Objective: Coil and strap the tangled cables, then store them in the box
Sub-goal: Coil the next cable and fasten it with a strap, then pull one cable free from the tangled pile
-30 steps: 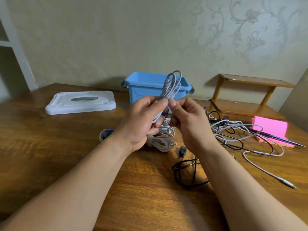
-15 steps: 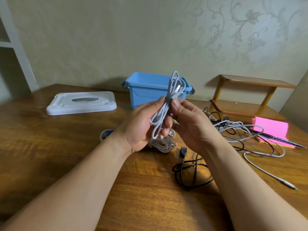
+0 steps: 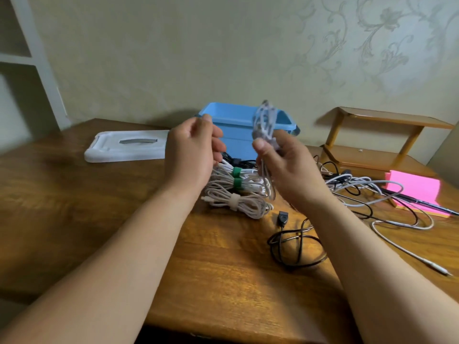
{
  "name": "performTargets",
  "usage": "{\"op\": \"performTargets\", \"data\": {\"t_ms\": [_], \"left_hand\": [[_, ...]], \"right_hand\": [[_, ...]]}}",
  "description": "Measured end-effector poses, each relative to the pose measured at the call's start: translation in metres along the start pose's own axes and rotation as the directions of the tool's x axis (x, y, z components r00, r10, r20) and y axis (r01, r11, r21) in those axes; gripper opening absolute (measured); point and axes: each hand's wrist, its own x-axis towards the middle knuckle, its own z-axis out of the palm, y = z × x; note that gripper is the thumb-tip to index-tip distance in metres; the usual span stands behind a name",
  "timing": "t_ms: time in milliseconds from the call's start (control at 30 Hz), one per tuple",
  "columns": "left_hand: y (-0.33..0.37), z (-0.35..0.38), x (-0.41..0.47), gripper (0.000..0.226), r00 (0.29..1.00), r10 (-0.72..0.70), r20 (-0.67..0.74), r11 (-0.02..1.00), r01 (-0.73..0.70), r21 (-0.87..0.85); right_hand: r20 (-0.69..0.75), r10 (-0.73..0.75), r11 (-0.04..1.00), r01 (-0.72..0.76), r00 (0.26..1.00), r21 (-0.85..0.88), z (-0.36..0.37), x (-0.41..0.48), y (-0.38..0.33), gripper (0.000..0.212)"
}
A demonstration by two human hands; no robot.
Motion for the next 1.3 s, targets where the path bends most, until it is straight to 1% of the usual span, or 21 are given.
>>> {"op": "performTargets", "data": {"t_ms": [33, 67, 100, 167, 200, 267, 333, 367, 400, 467, 567, 667, 733, 867, 967, 1000, 1067, 1133, 1167, 1233, 1300], "left_hand": [[0.003, -0.002, 0.001, 0.04, 1.0, -0.02, -0.002, 1.0, 0.02, -0.005], [0.005, -0.004, 0.003, 0.04, 0.999, -0.04, -0.003, 0.999, 0.04, -0.008], [0.007, -0.007, 0.003, 0.039, 0.998, -0.055, -0.005, 0.998, 0.055, -0.011], [0.009, -0.016, 0.004, 0.04, 0.998, -0.06, 0.001, 0.998, 0.06, 0.021], [0.01, -0.021, 0.003, 0.04, 0.998, -0.057, 0.017, 0.997, 0.056, 0.048], [0.01, -0.033, 0.001, 0.04, 0.997, -0.06, 0.051, 0.994, 0.055, 0.097], [0.01, -0.042, -0.001, 0.04, 0.994, -0.071, 0.082, 0.985, 0.057, 0.162], [0.01, -0.045, -0.003, 0.039, 0.993, -0.075, 0.095, 0.979, 0.055, 0.199], [0.01, -0.047, -0.005, 0.039, 0.991, -0.08, 0.106, 0.972, 0.054, 0.229], [0.009, -0.049, -0.008, 0.037, 0.988, -0.093, 0.12, 0.964, 0.059, 0.261], [0.009, -0.053, -0.011, 0.037, 0.987, -0.101, 0.127, 0.963, 0.065, 0.262], [0.013, -0.053, -0.016, 0.037, 0.987, -0.102, 0.124, 0.963, 0.066, 0.263], [0.017, -0.05, -0.023, 0.037, 0.985, -0.097, 0.144, 0.961, 0.055, 0.27], [0.018, -0.035, -0.042, 0.037, 0.967, -0.088, 0.24, 0.954, 0.012, 0.3], [0.017, -0.02, -0.059, 0.035, 0.926, -0.139, 0.352, 0.948, 0.021, 0.318], [0.015, -0.016, -0.064, 0.034, 0.899, -0.152, 0.41, 0.939, 0.002, 0.343], [0.012, -0.011, -0.074, 0.032, 0.818, -0.172, 0.549, 0.896, -0.102, 0.432], [0.006, -0.005, -0.086, 0.031, 0.721, -0.209, 0.661, 0.814, -0.245, 0.526], [0.002, -0.001, -0.091, 0.025, 0.691, -0.211, 0.691, 0.775, -0.312, 0.549], [-0.002, 0.006, -0.098, 0.017, 0.685, -0.16, 0.71, 0.73, -0.402, 0.552], [0.0, 0.006, -0.097, 0.02, 0.701, -0.153, 0.697, 0.74, -0.387, 0.551]], "right_hand": [[0.016, -0.035, 0.979, 0.038, 0.999, -0.2, 0.005, 0.002, -0.002, 0.027], [0.057, -0.047, 0.927, 0.064, 0.997, -0.369, 0.01, 0.005, -0.004, 0.029], [0.113, -0.036, 0.874, 0.086, 0.993, -0.479, 0.016, 0.007, -0.004, 0.03], [0.228, -0.026, 0.767, 0.166, 0.973, -0.62, 0.027, 0.007, -0.001, 0.029], [0.274, -0.031, 0.688, 0.219, 0.961, -0.692, 0.03, 0.007, 0.002, 0.032], [0.334, -0.018, 0.523, 0.293, 0.943, -0.8, 0.031, 0.007, 0.006, 0.048], [0.366, 0.033, 0.431, 0.317, 0.93, -0.845, 0.032, 0.009, 0.003, 0.061], [0.381, 0.082, 0.416, 0.316, 0.921, -0.853, 0.032, 0.01, 0.001, 0.065], [0.395, 0.14, 0.423, 0.306, 0.908, -0.853, 0.033, 0.011, -0.002, 0.067], [0.404, 0.216, 0.494, 0.258, 0.889, -0.83, 0.028, 0.011, -0.008, 0.072], [0.362, 0.18, 0.632, 0.174, 0.914, -0.755, 0.01, 0.006, -0.016, 0.072], [0.217, 0.111, 0.708, 0.075, 0.97, -0.702, -0.011, -0.002, -0.015, 0.064], [0.158, 0.128, 0.75, 0.009, 0.979, -0.661, -0.023, -0.01, -0.012, 0.059], [0.142, 0.146, 0.745, -0.014, 0.979, -0.667, -0.041, -0.031, -0.009, 0.054], [0.153, 0.147, 0.75, -0.009, 0.977, -0.662, -0.053, -0.047, -0.014, 0.041], [0.167, 0.153, 0.756, -0.006, 0.974, -0.655, -0.057, -0.051, -0.015, 0.034], [0.205, 0.195, 0.765, -0.018, 0.959, -0.644, -0.064, -0.06, -0.018, 0.021], [0.255, 0.244, 0.761, -0.023, 0.936, -0.648, -0.067, -0.067, -0.02, 0.018], [0.281, 0.275, 0.758, -0.028, 0.92, -0.652, -0.067, -0.071, -0.021, 0.021], [0.311, 0.321, 0.758, -0.046, 0.895, -0.651, -0.065, -0.079, -0.022, 0.028], [0.312, 0.346, 0.771, -0.079, 0.885, -0.632, -0.066, -0.085, -0.021, 0.027]]}}
